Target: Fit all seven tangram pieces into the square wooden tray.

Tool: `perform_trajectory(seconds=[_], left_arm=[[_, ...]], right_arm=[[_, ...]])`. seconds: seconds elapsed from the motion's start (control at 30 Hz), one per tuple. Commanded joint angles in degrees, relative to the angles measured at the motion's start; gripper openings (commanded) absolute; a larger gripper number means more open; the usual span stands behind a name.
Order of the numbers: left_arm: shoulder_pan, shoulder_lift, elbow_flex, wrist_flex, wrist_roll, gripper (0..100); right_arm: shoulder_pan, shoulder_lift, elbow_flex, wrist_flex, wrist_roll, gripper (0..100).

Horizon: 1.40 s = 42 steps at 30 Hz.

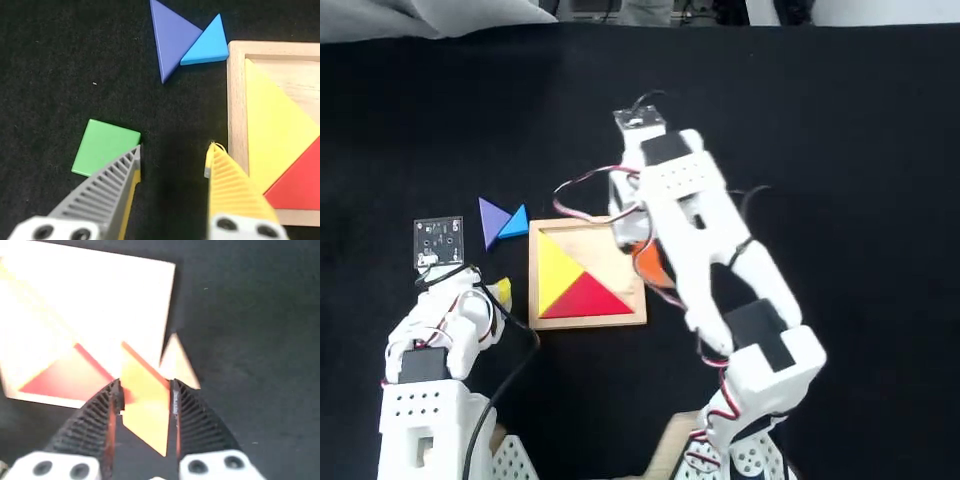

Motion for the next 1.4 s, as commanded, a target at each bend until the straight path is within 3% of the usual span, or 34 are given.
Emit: perform_trajectory(seconds=[0.0, 0.3, 0.67, 0.87, 1.07, 1.23, 1.37], left_arm=[[0.40, -0.62, -0.57, -1.32, 0.09, 21], [0.57, -0.70, -0.57, -1.32, 0.09, 21], [0.48, -0.70, -0.57, -1.32, 0.09, 21], [0.40, -0.70, -0.57, -1.32, 0.09, 21], [0.48, -0.70, -0.57, -1.32, 0.09, 21], [0.48, -0.70, -0.57, -1.32, 0.09, 21], [0.57, -0.70, -0.57, -1.32, 0.09, 21]], right_arm=[[-4.31, -0.66, -0.13, -6.51, -4.84, 1.8], [-4.92, -0.66, 11.65, -18.73, -8.09, 1.8], [-4.92, -0.66, 14.46, -19.25, -8.09, 3.1], [-5.98, -0.66, 14.46, -17.41, -7.65, 19.7], [-9.49, -0.66, 14.20, -17.23, -7.56, 19.7], [-6.95, -1.27, 13.14, -17.14, -7.47, 19.7], [-4.75, -1.19, 7.87, -15.12, -0.26, 15.7]])
